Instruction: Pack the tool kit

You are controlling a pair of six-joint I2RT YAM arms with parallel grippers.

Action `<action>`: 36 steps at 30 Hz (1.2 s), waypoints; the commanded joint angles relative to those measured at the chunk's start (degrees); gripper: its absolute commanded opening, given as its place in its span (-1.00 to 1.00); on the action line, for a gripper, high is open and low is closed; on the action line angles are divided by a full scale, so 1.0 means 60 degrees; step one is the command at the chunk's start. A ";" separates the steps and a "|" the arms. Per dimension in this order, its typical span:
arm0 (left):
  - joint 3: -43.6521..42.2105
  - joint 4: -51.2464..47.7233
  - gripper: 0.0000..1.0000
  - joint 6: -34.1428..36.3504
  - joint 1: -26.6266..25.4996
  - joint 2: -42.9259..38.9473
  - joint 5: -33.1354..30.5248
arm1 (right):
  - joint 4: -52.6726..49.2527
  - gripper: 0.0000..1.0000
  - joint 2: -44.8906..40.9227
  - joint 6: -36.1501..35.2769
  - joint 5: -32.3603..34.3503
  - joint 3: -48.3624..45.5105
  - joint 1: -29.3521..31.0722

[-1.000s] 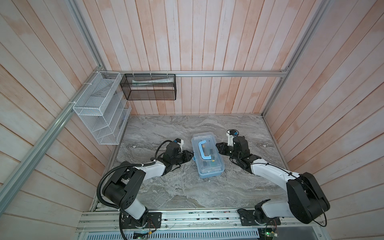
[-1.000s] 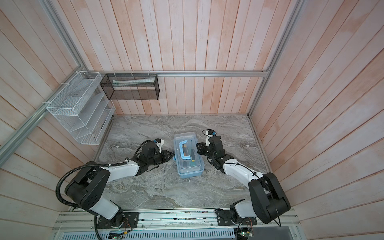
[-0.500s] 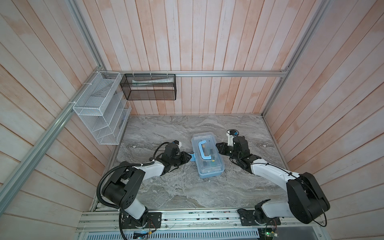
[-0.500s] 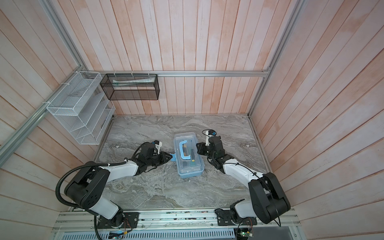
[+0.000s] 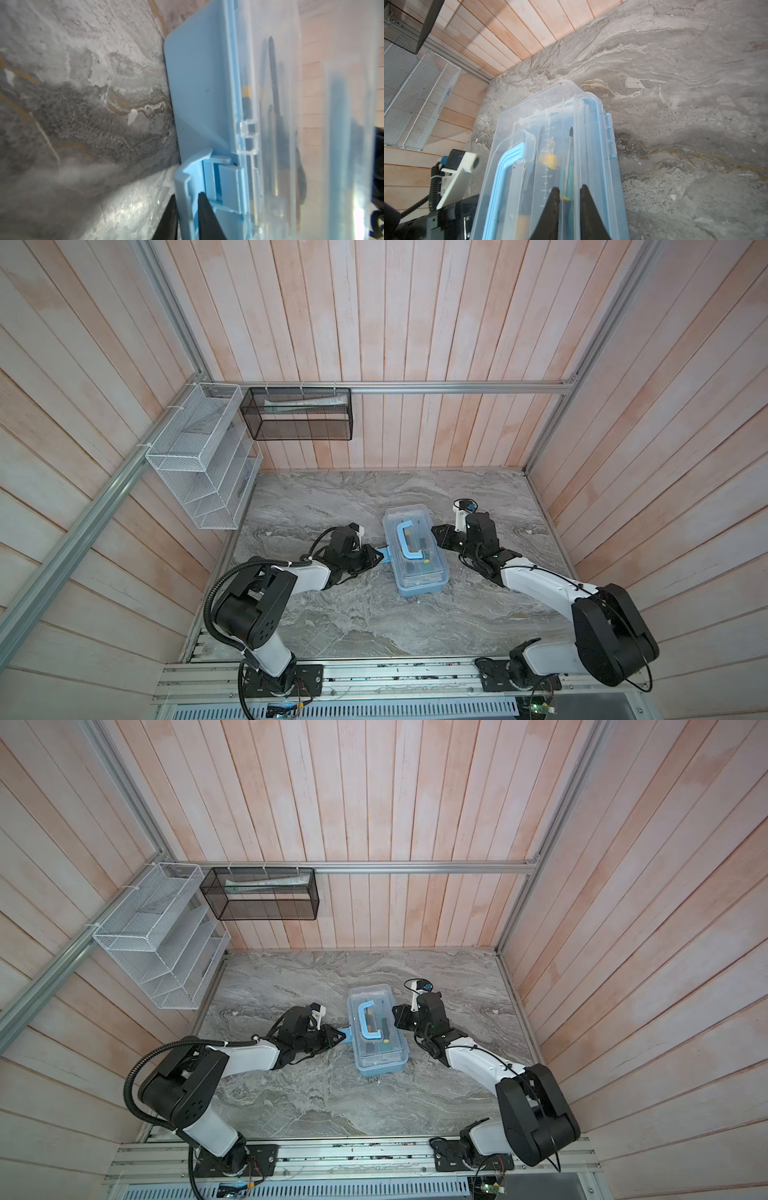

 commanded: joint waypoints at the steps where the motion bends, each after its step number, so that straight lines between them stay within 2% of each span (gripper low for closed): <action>1: -0.0161 0.0467 -0.60 -0.0124 0.0138 -0.0215 0.0256 | -0.1207 -0.66 0.0493 0.0038 -0.0490 -0.0276 0.0285; 20: -0.0101 -0.0054 -0.58 -0.0340 0.0366 -0.1080 0.0833 | -0.1103 -0.69 0.0607 0.0068 -0.0562 -0.0249 0.0285; 36: 0.0073 -0.1035 -0.57 -0.0067 0.0373 -0.1439 0.0618 | -0.0972 -0.71 0.0552 0.0140 -0.0549 -0.0336 0.0284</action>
